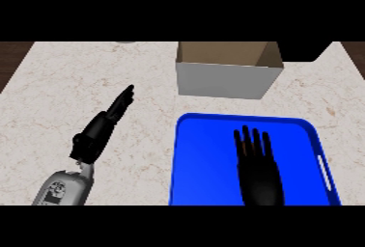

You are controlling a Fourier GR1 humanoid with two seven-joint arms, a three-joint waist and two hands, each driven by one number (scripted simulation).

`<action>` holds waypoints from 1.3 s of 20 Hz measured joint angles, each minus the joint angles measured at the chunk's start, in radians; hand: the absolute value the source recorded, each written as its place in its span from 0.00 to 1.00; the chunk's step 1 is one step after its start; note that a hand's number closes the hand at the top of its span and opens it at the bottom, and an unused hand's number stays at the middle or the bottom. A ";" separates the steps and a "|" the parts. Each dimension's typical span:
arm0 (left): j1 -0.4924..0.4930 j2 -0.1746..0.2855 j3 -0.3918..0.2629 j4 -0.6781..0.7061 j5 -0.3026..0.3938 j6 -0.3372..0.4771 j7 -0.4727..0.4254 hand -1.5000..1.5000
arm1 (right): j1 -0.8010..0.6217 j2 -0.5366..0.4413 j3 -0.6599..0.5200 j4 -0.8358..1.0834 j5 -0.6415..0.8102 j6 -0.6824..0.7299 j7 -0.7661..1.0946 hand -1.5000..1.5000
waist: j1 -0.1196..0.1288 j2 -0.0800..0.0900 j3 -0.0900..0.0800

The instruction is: Pick the sweet potato from the tray and place it in the cardboard box

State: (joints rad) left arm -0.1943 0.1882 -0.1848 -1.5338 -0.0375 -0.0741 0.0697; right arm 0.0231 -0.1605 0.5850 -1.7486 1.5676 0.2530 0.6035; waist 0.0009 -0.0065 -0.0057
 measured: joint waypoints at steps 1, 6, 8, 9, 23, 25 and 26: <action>-0.007 0.006 0.012 -0.005 0.006 -0.009 0.008 0.50 | -0.005 0.001 -0.013 0.010 -0.006 -0.004 -0.005 0.00 | 0.001 -0.001 -0.001; -0.008 -0.011 0.019 0.018 -0.009 -0.021 -0.011 0.50 | -0.037 0.015 -0.056 0.056 -0.021 0.002 -0.021 0.00 | 0.002 -0.004 -0.004; -0.019 -0.019 0.023 0.027 -0.015 -0.020 -0.005 0.50 | -0.032 0.015 -0.063 0.065 -0.019 -0.013 -0.020 0.00 | 0.002 -0.006 -0.006; -0.023 -0.022 0.024 0.029 -0.019 -0.020 -0.001 0.50 | -0.030 0.018 -0.063 0.067 -0.017 -0.016 -0.018 0.00 | 0.002 -0.007 -0.006; -0.004 -0.036 0.035 -0.004 -0.030 -0.038 0.019 0.50 | -0.047 -0.041 -0.148 0.128 -0.023 -0.053 -0.067 1.00 | 0.003 -0.010 -0.011; -0.018 -0.041 0.038 -0.006 -0.034 -0.036 0.030 0.50 | -0.060 -0.036 -0.152 0.149 -0.022 -0.046 -0.073 1.00 | 0.003 -0.011 -0.013; -0.021 -0.050 0.035 0.007 -0.043 -0.027 0.026 0.50 | -0.065 -0.044 -0.157 0.157 -0.025 -0.050 -0.086 1.00 | 0.002 -0.011 -0.013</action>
State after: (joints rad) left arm -0.2155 0.1381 -0.1499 -1.5265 -0.0802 -0.1013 0.0958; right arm -0.0419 -0.2043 0.4283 -1.5914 1.5427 0.2035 0.5177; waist 0.0030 -0.0178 -0.0189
